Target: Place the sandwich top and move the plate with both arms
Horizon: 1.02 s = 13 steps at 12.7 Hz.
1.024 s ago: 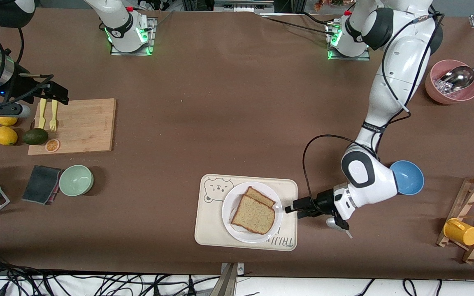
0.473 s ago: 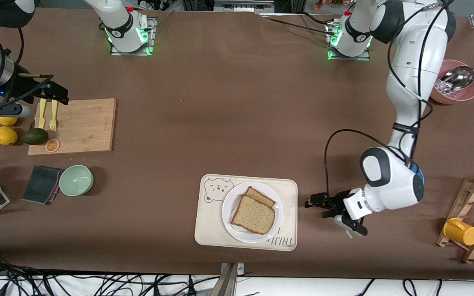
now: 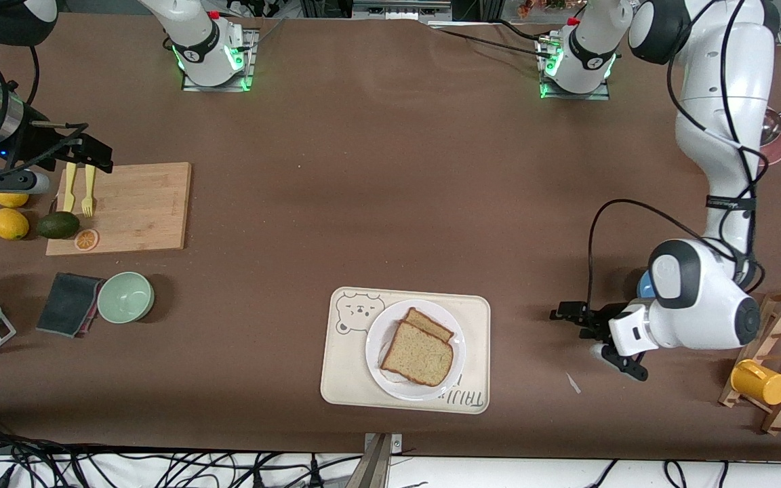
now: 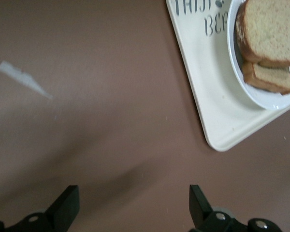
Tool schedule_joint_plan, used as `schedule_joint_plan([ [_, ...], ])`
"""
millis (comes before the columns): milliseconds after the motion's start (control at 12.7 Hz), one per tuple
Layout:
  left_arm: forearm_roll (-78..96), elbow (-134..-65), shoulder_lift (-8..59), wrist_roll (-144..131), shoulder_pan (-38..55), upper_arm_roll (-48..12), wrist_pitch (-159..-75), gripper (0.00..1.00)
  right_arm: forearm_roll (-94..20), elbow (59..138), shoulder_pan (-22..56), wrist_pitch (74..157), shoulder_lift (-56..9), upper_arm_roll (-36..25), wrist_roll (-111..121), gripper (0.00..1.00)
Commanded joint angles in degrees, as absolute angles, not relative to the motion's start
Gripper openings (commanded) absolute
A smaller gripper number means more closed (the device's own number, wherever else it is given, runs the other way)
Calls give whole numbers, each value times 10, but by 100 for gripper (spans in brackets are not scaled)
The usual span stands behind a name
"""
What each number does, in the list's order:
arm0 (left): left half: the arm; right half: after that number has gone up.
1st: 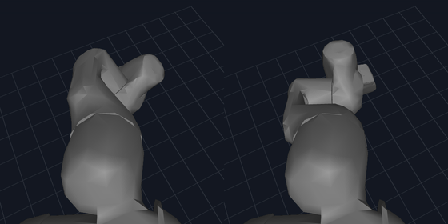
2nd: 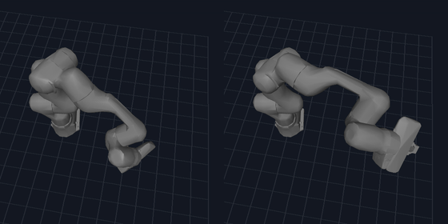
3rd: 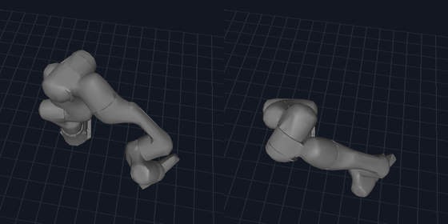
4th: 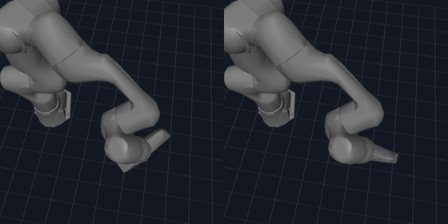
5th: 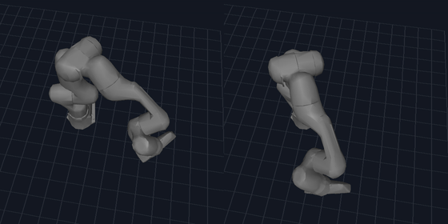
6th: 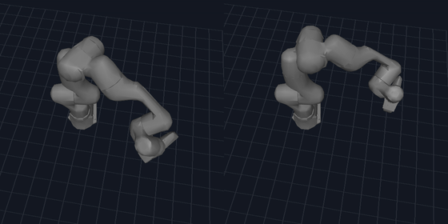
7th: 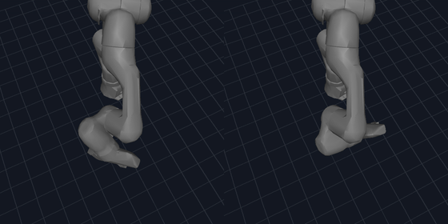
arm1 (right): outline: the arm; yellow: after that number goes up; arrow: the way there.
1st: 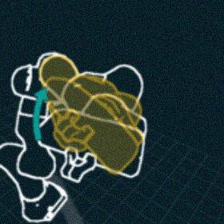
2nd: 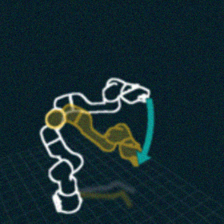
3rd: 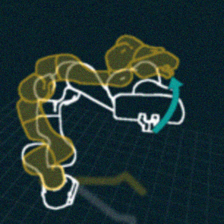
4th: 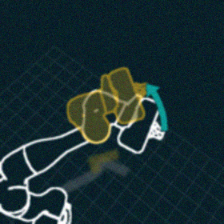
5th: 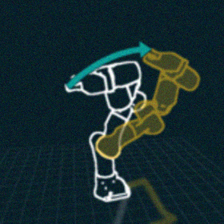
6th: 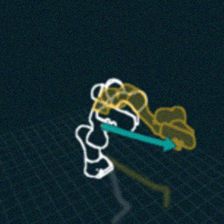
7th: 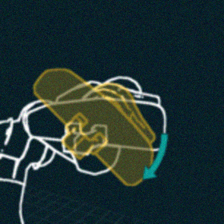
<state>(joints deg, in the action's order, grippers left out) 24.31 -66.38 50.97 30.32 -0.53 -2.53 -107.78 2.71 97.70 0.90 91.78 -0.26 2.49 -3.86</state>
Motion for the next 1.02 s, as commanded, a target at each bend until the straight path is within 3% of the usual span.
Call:
schedule_joint_plan([
  [0,166,-674,447,257,4,-3,-1039,100,30,967,8,913,-5,25,-34,100],
  [473,-39,-680,334,120,62,-6,-930,100,30,967,8,913,-6,25,-33,100],
  [945,-77,-749,191,126,67,-6,-933,100,30,967,8,913,-6,25,-33,100],
])
